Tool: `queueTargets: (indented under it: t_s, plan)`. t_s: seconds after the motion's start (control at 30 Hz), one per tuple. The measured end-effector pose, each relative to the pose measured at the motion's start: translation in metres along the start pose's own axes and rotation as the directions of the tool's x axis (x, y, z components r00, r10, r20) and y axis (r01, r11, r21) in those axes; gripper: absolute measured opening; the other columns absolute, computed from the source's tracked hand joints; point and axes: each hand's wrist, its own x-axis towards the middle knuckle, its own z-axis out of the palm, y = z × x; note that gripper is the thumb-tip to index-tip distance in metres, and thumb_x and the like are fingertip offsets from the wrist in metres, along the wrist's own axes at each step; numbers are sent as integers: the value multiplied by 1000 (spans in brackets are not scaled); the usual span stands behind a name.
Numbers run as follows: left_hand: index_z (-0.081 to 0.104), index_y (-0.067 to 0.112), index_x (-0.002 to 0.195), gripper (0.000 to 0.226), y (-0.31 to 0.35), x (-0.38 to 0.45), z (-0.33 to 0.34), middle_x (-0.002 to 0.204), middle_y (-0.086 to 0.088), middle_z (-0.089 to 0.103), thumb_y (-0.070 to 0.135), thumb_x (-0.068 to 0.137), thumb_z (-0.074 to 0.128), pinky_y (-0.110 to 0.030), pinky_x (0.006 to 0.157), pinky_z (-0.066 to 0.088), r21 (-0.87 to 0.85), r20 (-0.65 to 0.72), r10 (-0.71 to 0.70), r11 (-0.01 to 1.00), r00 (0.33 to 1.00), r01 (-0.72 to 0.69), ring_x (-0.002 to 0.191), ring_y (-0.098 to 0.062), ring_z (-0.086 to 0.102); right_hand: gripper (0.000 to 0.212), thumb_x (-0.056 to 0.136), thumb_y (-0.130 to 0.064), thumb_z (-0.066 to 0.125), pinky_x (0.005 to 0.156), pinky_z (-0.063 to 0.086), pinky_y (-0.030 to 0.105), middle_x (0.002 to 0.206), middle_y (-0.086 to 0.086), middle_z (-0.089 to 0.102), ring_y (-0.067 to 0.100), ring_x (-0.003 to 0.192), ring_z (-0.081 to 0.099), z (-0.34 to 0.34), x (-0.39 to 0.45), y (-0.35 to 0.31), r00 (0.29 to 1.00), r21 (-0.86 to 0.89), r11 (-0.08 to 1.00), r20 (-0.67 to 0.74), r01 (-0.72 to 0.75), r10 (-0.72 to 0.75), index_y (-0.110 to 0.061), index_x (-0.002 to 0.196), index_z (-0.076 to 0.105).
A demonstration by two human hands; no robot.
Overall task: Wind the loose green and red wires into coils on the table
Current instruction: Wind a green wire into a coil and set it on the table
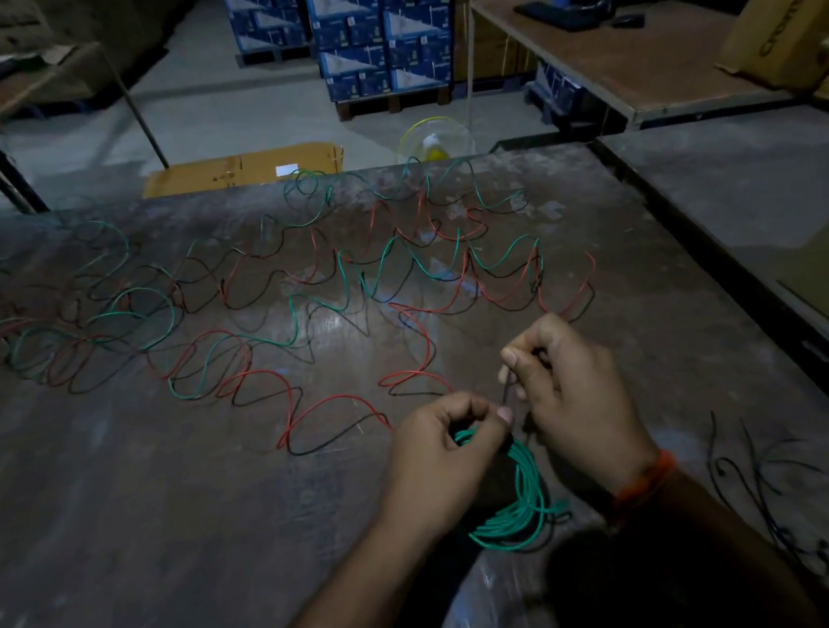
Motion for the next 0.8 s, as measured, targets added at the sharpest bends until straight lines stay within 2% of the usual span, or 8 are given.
queueTargets:
  t_s: [0.07,0.13,0.23,0.33,0.4,0.5,0.6,0.8]
  plan:
    - [73,13,87,20,1,0,2,76,-1,70,31,80,69,-30,71,46,-111,9,-54,992,998,55,74,-9,59,17,97,-10,61,60,43,15,68,-11,63,5,67,63,3,0,1,1000,9,1000,-19,16,-16,-19,83,56]
    - [74,12,86,18,-1,-1,4,76,0,69,28,78,70,-25,70,44,-170,10,-97,981,995,97,73,-10,58,17,97,-8,61,61,46,18,70,-11,63,5,67,63,6,0,4,999,18,999,-41,27,-26,-19,84,56]
    - [73,17,75,9,-3,-1,4,69,-2,66,25,73,73,-21,62,43,-178,9,-136,975,991,135,66,-11,57,17,97,-8,59,62,50,30,73,-8,65,6,66,63,9,2,9,994,42,999,-111,8,-3,-18,85,55]
    - [70,15,73,7,-7,-1,6,60,2,62,15,75,77,-16,53,40,-154,13,-179,972,984,179,53,-5,53,15,97,-8,60,61,50,31,73,-7,64,7,65,63,9,10,14,984,38,999,-180,9,-2,-15,85,56]
    - [69,14,74,10,-9,0,7,59,3,62,15,80,76,-18,52,39,-100,1,-179,979,984,178,53,-5,52,13,96,-7,60,61,49,30,73,-5,63,9,66,62,11,13,16,981,9,999,-188,44,-42,-13,84,56]
    - [68,15,76,14,-13,2,8,67,-2,68,29,76,71,-30,63,47,12,-28,-109,994,994,109,66,-10,59,13,94,-6,60,63,45,25,73,-4,62,13,67,61,14,18,19,976,-33,996,-201,79,-84,-12,83,56]
    - [67,16,76,16,-13,3,9,68,-2,68,31,78,69,-34,67,49,52,-38,-60,997,997,62,67,-9,59,11,92,-6,61,64,38,22,73,-2,62,16,69,59,16,23,23,973,-72,995,-216,65,-79,-11,83,57]
    - [64,17,73,28,4,2,11,66,-4,63,45,81,65,-41,64,47,127,-35,15,992,999,-11,64,-10,53,9,90,-16,54,64,41,31,74,3,64,19,70,59,21,28,26,965,-91,995,-255,32,-54,-10,84,57]
